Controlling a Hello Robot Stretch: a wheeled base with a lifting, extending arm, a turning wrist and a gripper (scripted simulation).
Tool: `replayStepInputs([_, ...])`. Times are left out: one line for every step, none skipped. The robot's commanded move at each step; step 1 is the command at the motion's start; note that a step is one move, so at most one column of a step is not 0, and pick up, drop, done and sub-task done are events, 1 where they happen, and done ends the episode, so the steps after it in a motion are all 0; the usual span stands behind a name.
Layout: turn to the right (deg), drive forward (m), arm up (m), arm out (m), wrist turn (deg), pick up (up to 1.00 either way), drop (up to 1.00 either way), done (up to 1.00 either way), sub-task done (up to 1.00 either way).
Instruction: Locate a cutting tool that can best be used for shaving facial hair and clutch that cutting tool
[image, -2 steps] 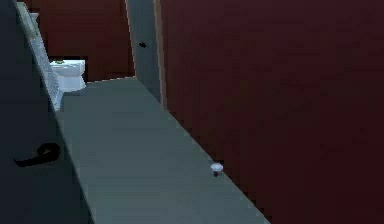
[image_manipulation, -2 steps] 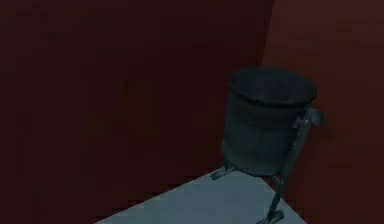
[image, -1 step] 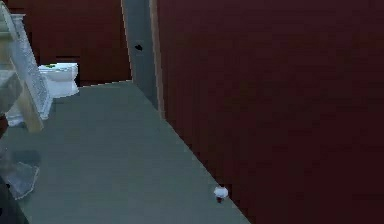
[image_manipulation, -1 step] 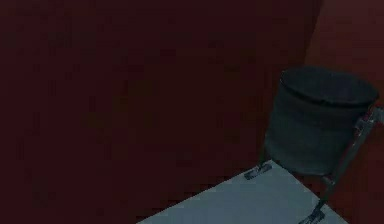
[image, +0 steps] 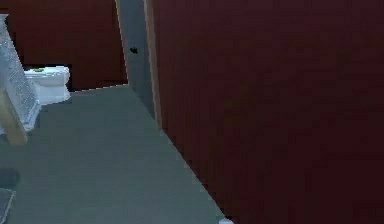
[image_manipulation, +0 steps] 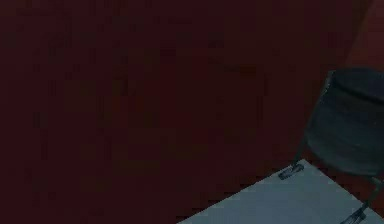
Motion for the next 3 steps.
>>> replayStepInputs([-21.0,0.00,0.00,0.00,0.0,0.00,0.00,0.00,0.00])
replayStepInputs([0.0,0.75,0.00,0.00,0.0,0.00,0.00,0.00,0.00])
replayStepInputs([-21.0,0.00,0.00,0.00,0.0,0.00,0.00,0.00,0.00])
